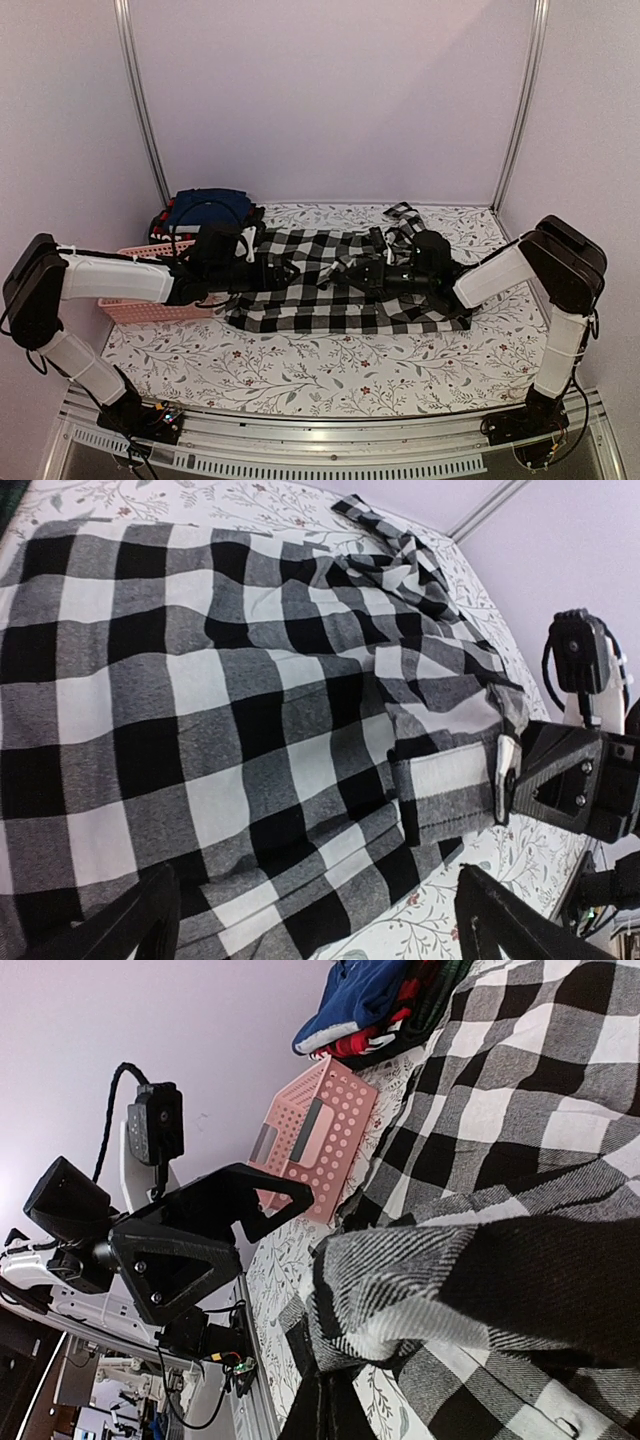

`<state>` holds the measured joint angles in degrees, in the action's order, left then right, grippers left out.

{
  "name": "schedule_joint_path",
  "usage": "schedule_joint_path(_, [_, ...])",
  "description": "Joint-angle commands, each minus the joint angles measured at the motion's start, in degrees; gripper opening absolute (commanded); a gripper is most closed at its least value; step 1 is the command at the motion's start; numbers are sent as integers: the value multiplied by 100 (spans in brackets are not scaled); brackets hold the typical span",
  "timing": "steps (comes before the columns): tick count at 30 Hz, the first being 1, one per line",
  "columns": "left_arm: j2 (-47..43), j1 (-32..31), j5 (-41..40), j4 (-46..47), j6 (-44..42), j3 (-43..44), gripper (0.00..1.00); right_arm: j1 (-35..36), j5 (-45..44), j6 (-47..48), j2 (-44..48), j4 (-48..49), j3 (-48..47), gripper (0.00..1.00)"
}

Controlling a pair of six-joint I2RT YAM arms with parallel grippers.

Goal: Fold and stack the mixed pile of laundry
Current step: Adjust the 1/3-folded shirt at the center of the board.

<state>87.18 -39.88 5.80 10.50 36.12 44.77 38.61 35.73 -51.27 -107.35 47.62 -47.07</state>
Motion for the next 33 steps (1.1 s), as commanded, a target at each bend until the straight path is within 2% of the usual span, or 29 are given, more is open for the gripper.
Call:
schedule_joint_path(1, [-219, 316, -86, -6, 59, -171, 95, 335, -192, -186, -576, 687, -244, 1])
schedule_joint_path(5, [-138, 331, 88, -3, 65, -215, 95, 410, -6, -237, -842, 575, -261, 18])
schedule_joint_path(7, [-110, 330, 166, 91, 130, -284, 94, 410, 6, -115, -647, 113, -120, 31])
schedule_joint_path(10, [-4, 322, 381, 242, 225, -300, 91, 411, -168, 571, 67, -1049, 96, 40])
schedule_joint_path(17, [861, -118, 685, 263, 226, 248, 75, 349, -1231, 2134, 1862, -3394, 220, 47])
schedule_joint_path(22, [1407, -369, 892, 479, 534, 468, 68, -40, -1750, 2692, 2360, -4519, 139, 50])
schedule_joint_path(26, [1751, -536, 952, 634, 721, 679, 63, -592, -1819, 2780, 2707, -4710, 468, 54])
schedule_joint_path(33, [2372, -561, 1023, 648, 741, 1216, 53, -1335, -1196, 2591, 3005, -4409, 1027, 55])
